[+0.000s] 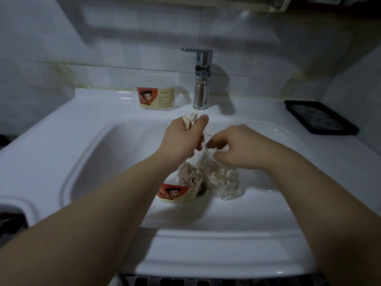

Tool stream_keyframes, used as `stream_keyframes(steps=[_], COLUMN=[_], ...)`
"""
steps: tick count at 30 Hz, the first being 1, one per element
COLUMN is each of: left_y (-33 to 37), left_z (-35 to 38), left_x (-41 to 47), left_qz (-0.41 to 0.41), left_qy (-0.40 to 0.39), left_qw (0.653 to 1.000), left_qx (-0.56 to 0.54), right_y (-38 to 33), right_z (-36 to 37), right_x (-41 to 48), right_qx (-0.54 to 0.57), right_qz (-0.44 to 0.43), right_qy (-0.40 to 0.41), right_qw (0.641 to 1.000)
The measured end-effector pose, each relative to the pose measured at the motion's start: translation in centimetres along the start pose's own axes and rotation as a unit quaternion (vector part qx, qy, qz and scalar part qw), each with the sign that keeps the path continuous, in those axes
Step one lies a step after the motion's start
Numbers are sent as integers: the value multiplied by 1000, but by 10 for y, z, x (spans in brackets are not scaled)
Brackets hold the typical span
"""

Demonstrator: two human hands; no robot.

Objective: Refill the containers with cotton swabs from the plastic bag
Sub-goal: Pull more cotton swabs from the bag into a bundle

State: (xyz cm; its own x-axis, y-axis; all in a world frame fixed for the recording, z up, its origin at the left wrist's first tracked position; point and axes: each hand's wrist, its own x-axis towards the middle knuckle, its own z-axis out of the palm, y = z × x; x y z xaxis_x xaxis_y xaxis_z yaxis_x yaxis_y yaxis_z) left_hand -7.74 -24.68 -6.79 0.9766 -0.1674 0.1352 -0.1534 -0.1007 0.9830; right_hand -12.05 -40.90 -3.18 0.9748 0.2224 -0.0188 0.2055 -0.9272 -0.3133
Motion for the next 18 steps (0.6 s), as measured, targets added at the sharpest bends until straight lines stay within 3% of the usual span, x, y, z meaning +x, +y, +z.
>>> stream_keyframes(steps=[6, 12, 18], left_y=[2, 0, 0], left_z=[2, 0, 0], left_x=[-7, -5, -7], left_qz=[21, -21, -61], left_qy=[-38, -21, -12], left_qw=[993, 992, 991], left_qx=[113, 122, 120], right_y=[-1, 1, 0], right_z=[5, 14, 19], right_x=[0, 8, 11], right_qx=[-19, -66, -70], right_qz=[14, -23, -1], right_qy=[-99, -32, -75], right_qw=[995, 997, 995])
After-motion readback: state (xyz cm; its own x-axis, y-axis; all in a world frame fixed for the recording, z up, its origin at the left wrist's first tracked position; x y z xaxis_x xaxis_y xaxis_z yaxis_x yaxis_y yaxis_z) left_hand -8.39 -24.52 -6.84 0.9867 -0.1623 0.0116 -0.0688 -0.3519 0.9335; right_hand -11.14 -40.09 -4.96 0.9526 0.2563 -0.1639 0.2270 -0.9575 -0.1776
